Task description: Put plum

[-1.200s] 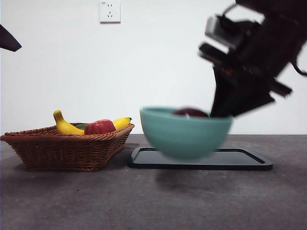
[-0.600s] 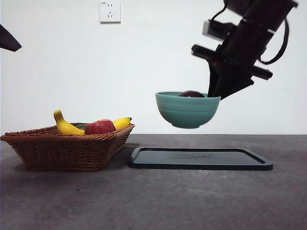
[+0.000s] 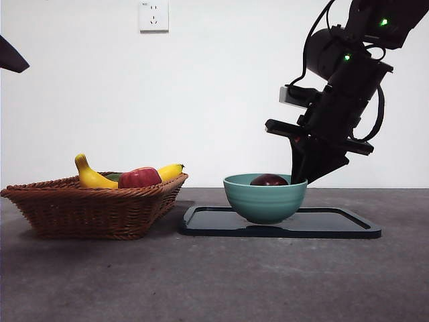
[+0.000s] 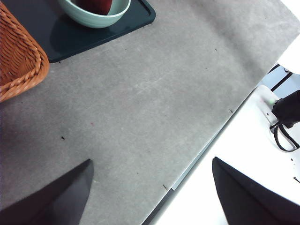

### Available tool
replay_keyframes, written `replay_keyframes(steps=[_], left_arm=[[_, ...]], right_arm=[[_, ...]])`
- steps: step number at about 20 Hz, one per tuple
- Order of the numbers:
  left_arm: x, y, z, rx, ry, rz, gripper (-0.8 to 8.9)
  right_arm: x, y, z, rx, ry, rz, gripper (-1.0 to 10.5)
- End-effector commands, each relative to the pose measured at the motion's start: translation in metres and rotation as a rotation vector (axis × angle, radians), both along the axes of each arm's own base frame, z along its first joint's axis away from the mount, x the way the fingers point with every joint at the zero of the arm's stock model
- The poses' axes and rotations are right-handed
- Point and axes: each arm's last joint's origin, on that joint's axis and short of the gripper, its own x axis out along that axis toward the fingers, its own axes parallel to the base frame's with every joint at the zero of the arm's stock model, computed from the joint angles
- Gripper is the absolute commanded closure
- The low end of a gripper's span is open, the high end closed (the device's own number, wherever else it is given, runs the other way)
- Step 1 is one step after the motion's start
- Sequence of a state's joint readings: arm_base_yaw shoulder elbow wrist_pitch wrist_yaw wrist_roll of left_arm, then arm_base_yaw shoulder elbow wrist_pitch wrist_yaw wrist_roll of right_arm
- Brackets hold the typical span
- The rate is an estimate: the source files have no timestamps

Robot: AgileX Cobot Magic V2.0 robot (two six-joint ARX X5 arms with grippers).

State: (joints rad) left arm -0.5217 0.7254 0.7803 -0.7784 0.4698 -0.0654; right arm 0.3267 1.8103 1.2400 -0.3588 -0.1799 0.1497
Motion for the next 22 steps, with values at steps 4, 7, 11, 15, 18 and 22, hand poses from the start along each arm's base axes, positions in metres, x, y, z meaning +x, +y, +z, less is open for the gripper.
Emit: replay_keyframes(steps=[4,7,11,15,18,22], left_arm=[[0.001,-0.001,0.003,-0.006,-0.009,-0.006,4.1],[0.001,-0.001,0.003,-0.006,-0.008,-0.006,4.1],[0.001,-0.001,0.003,-0.006,-0.009,-0.006,4.1],[0.001,-0.001,0.003,-0.006,-0.009,-0.006,4.1],[0.001,-0.001,0.003,-0.006,-0.009,-0.006,4.1],[0.001,-0.001,0.003,-0.006,-0.01,-0.006,4.1]], right_arm=[[0.008,0.004,-0.007,-0.002,-0.004,0.011,9.4],[0.008,0.004,-0.006,-0.001,-0.007,0.011,9.3],[0.008,0.004,-0.004,0.002,-0.01,0.007,7.4],[0.001,0.001,0.019,-0.004,-0.074,-0.014,7.0],[-0.013,-0.007,0.056,0.016,-0.157,-0.027,7.0],[-0.051,-0.019,0.105,0.041,-0.212,0.01,7.0]])
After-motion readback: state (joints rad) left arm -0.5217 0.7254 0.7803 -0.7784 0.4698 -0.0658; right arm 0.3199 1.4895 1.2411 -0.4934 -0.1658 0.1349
